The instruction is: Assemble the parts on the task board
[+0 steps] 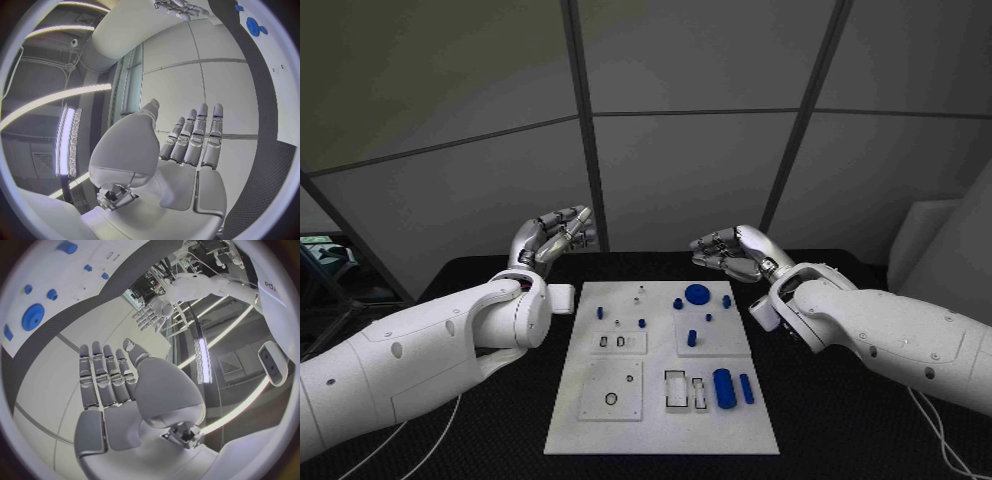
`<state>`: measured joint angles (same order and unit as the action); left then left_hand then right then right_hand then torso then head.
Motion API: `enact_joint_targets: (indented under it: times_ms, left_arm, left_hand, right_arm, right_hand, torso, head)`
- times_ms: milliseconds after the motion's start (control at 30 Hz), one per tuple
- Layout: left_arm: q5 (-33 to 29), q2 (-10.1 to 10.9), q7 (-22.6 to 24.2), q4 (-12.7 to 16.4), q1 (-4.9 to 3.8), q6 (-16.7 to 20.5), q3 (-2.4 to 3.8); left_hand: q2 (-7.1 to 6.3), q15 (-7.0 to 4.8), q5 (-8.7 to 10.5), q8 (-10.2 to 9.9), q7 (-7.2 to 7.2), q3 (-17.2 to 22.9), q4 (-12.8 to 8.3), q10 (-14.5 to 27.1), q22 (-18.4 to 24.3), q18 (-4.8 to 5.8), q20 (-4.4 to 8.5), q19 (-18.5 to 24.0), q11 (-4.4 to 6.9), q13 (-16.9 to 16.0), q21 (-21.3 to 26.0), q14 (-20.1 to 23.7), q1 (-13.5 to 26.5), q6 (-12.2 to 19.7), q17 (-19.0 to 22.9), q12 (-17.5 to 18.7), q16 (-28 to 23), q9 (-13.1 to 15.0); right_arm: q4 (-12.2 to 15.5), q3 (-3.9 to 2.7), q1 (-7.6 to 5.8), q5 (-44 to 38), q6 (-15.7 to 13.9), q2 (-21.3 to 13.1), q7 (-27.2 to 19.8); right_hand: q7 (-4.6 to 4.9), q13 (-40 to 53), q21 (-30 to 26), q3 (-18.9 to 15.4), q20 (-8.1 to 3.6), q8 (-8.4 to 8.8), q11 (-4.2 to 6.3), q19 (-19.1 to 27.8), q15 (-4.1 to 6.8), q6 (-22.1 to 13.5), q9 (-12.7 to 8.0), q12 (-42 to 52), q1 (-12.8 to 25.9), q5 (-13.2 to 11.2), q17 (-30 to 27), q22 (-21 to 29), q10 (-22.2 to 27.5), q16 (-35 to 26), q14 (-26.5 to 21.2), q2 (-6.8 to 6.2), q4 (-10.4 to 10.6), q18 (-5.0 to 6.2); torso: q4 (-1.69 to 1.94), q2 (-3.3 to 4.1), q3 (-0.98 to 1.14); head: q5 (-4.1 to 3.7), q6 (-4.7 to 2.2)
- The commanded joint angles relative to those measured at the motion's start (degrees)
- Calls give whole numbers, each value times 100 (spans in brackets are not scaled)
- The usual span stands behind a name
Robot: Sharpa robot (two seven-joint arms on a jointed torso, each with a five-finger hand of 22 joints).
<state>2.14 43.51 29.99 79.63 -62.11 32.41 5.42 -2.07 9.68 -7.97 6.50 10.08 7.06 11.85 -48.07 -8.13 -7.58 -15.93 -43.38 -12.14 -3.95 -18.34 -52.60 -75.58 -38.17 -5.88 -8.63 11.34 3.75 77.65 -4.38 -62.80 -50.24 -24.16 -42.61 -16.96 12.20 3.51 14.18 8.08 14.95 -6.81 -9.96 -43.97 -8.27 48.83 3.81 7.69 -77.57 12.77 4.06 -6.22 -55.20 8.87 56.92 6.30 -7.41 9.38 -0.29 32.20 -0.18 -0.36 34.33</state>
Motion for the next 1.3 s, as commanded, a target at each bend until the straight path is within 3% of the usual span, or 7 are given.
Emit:
enact_joint_targets:
  times_ms: [33,233,333,567,733,867,1300]
  left_arm:
    - [176,92,25,149,-8,-307,3]
    - [280,262,-16,402,-5,-365,3]
    - [307,361,-3,592,-4,-330,3]
    - [323,528,-176,943,-4,-575,5]
    - [326,638,-251,1173,-5,-663,8]
    - [326,751,-279,1372,-7,-667,10]
    - [327,879,-313,1721,-11,-695,14]
  left_hand:
    - [28,-89,21,92,361,-24,-86,-280,-18,-303,78,-283,80,6,-101,-310,-93,-550,-79,-31,38,29]
    - [94,-277,20,178,256,-72,-209,-827,-35,-305,258,-805,234,-1,-260,-956,-238,-1227,-327,-36,84,29]
    - [103,-356,19,135,230,-91,-238,-964,-63,-301,346,-1037,281,1,-356,-1246,-272,-1324,-471,14,136,12]
    - [100,-342,20,62,241,-124,-247,-980,-72,-294,362,-1151,270,10,-401,-1189,-266,-1341,-531,107,15,1]
    - [111,-355,20,15,238,-142,-264,-1011,-101,-297,385,-1299,274,8,-483,-1218,-270,-1368,-597,164,-33,2]
    - [112,-361,21,-4,235,-153,-268,-1025,-113,-295,396,-1347,278,7,-514,-1239,-267,-1380,-627,187,-46,2]
    - [100,-361,23,-31,239,-178,-263,-1019,-122,-291,402,-1380,275,9,-538,-1246,-243,-1374,-654,218,-64,0]
  right_arm:
    - [57,-5,-88,-1343,99,-22,383]
    - [97,-6,-204,-2087,305,-43,799]
    - [110,-7,-279,-2517,427,-41,1084]
    - [236,-7,-411,-3328,575,-53,1829]
    - [310,-8,-512,-3745,625,-42,2178]
    - [359,-8,-590,-3997,707,-22,2329]
    - [375,-9,-687,-4519,1170,90,2543]
  right_hand:
    - [-83,9,354,450,-255,37,174,-736,267,585,1,-186,76,-47,95,-80,-757,54,986,-315,-147,116]
    - [-145,13,877,556,-559,102,277,-1417,520,689,5,-307,47,-76,334,-314,-923,407,1896,-449,-217,130]
    - [-175,12,1279,557,-757,129,330,-1765,637,769,7,-376,46,-83,518,-522,-986,673,2407,-492,-224,119]
    - [-273,20,2048,587,-969,139,465,-2133,782,993,14,-401,147,-69,1084,-957,-1247,1500,2964,-593,-144,107]
    - [-304,24,2665,764,-1001,214,502,-2191,817,1051,11,-408,217,-57,1873,-1339,-1297,2739,2955,-706,-57,97]
    - [-311,28,3172,955,-975,280,487,-2116,795,1029,11,-402,250,-71,3454,-1671,-1235,4361,2916,-866,25,100]
    - [-297,33,4324,899,-900,308,406,-2421,739,609,3,-400,263,-147,5478,-2973,-657,6105,2961,-1076,175,-37]
  torso:
    - [1,70,4]
    - [30,180,-12]
    - [56,259,-26]
    - [91,480,-49]
    - [102,613,-59]
    - [110,722,-62]
    - [169,960,-77]
  head:
    - [-13,1]
    - [-78,24]
    - [-137,6]
    - [-140,-67]
    - [-143,-75]
    - [-154,-89]
    - [-210,-91]
